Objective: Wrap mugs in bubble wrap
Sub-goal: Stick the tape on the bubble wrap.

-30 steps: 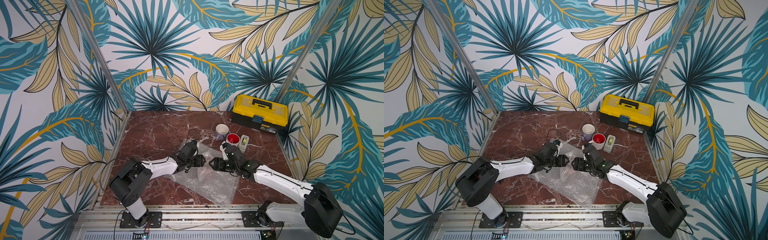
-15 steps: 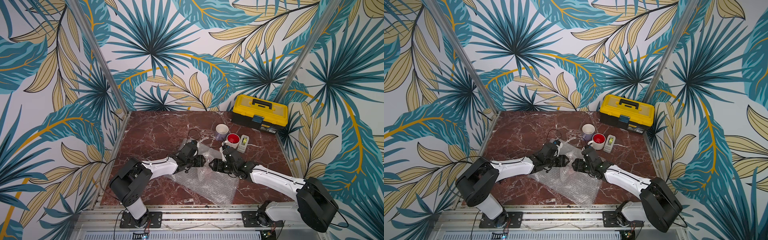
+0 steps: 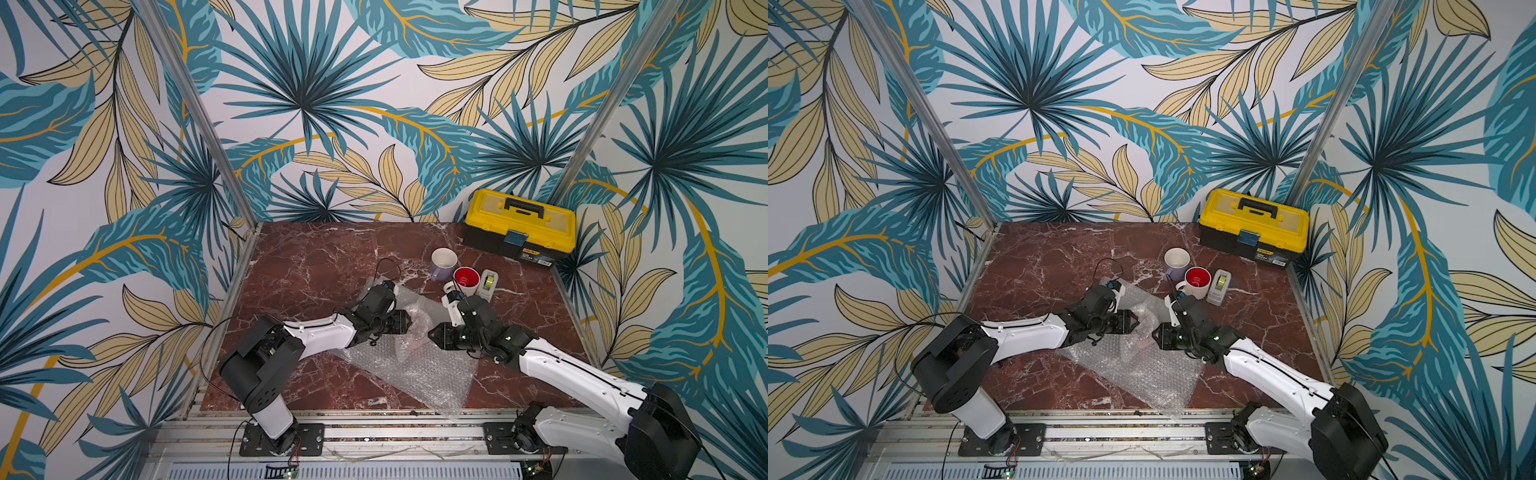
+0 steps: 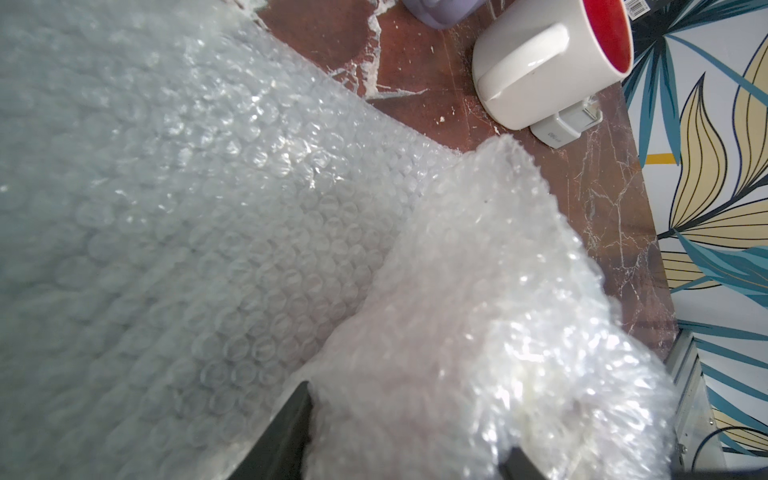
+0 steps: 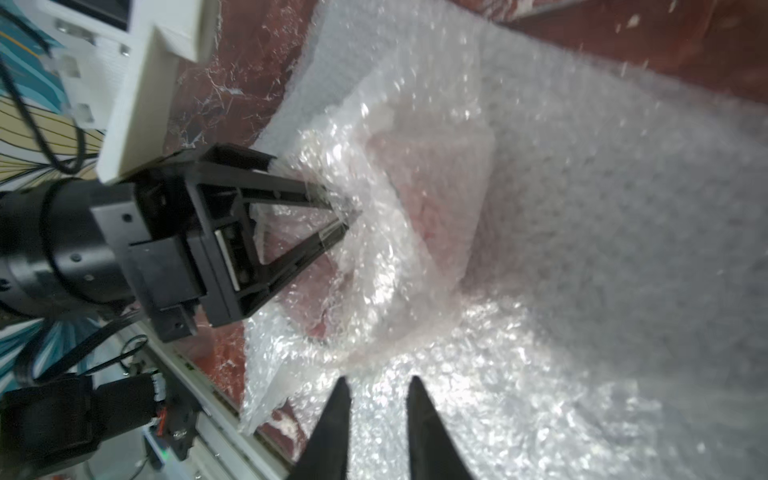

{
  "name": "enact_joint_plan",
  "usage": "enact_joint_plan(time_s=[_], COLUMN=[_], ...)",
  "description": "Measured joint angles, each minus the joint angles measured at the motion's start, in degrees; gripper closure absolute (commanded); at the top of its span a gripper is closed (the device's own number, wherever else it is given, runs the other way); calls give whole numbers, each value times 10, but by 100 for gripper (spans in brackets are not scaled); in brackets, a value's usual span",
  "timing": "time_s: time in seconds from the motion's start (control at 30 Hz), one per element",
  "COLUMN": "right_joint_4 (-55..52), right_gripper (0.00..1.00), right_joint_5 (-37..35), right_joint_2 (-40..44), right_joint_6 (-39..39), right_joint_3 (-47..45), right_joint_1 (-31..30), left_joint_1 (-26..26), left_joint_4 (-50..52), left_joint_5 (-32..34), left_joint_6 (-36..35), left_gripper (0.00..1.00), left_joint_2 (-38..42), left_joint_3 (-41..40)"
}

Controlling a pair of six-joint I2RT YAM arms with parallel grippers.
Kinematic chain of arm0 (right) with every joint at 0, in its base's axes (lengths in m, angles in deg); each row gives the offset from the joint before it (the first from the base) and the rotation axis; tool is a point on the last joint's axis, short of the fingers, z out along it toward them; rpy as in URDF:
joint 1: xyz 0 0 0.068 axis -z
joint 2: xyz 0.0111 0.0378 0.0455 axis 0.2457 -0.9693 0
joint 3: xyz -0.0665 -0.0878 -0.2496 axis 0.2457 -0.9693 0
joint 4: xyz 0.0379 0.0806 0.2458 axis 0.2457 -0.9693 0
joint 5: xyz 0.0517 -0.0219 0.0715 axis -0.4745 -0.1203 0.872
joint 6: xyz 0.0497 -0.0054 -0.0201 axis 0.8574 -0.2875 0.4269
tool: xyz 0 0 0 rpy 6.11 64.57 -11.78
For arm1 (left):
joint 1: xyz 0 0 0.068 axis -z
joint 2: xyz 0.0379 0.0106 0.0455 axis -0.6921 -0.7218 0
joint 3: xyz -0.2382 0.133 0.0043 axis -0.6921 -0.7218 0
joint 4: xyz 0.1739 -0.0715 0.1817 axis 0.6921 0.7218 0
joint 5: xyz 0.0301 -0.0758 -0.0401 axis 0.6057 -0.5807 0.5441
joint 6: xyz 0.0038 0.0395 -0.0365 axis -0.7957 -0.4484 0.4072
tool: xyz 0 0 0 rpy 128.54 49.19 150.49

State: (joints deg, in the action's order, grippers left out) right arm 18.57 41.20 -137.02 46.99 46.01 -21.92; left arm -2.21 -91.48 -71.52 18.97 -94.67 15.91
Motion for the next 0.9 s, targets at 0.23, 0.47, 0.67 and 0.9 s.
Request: enact_joint_plan(time_s=[0.23, 0.47, 0.67, 0.9], right_joint_4=[10, 22, 21, -56], right_gripper=[100, 100, 100, 62], right_joint_5=[32, 36, 12, -135], right_joint_2=[-41, -86, -101, -20], right_joint_6=[-3, -2, 21, 52], right_joint_3=[6, 15, 21, 30], right_joint_1=[0, 0, -2, 1], left_joint_1=[0, 0, 0, 0], left_joint_4=[0, 0, 0, -1], left_joint_5=[0, 0, 2, 2], left_joint_6=[0, 0, 2, 2], left_gripper=[46, 46, 46, 46], left_joint_2=[0, 0, 0, 0], left_joint_3=[0, 0, 0, 0])
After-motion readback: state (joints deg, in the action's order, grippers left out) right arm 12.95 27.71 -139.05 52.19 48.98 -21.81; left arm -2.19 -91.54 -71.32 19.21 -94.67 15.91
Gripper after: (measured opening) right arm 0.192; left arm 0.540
